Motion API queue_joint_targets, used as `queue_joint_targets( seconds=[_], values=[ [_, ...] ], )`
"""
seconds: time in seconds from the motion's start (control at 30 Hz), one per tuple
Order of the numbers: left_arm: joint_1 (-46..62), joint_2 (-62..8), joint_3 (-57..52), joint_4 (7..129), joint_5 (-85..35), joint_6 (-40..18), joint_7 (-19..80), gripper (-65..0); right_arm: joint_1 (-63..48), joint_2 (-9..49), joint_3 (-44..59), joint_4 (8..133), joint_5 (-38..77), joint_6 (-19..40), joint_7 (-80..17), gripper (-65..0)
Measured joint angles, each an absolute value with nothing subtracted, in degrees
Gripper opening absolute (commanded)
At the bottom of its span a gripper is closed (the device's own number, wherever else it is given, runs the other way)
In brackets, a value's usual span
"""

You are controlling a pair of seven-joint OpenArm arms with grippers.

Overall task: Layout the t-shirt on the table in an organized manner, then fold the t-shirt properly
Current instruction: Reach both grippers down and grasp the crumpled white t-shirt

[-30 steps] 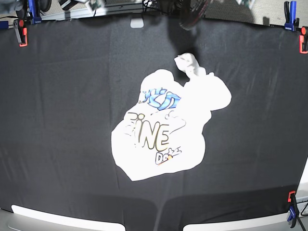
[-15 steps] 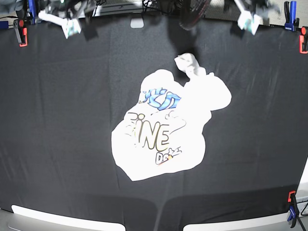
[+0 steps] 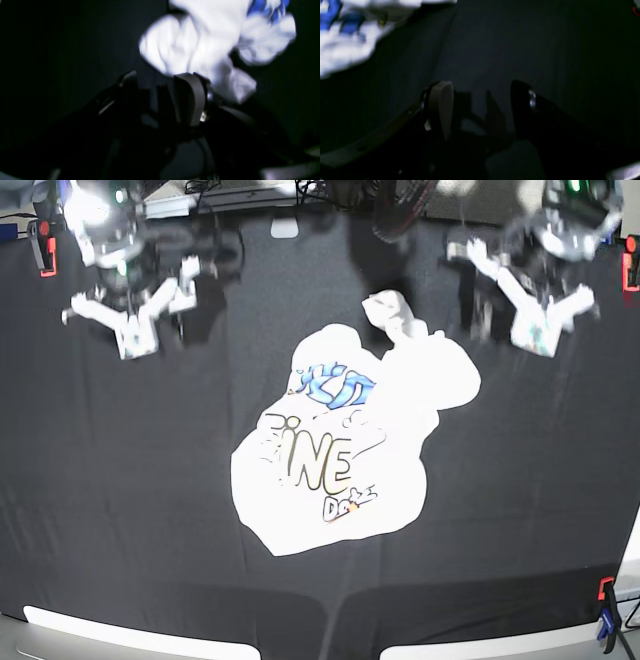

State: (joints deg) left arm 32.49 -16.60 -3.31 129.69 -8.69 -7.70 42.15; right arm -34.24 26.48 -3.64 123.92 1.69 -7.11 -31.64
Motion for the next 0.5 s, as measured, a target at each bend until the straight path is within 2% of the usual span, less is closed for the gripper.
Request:
queue_joint_targets(
  seconds=[0.2,0.4,0.5],
  values=[
    [22.3,-16.6,-3.2,129.7,-8.7,-7.6,43.9,-39.0,-25.5,18.9,-3.6,123.9,2.5,-6.9,-35.6,-29.2],
    [17.4,-16.7,-3.2,129.7,-8.7,-7.7,43.4,-39.0,-24.6,17.5,-10.7,117.7,1.8,4.0,-33.8,-29.2],
    [17.3,-16.7,-3.2,129.7,-8.6,-7.7,43.5,-39.0,-24.1,17.5,-16.6,111.4,-3.1,8.5,-30.5,-29.2]
  ],
)
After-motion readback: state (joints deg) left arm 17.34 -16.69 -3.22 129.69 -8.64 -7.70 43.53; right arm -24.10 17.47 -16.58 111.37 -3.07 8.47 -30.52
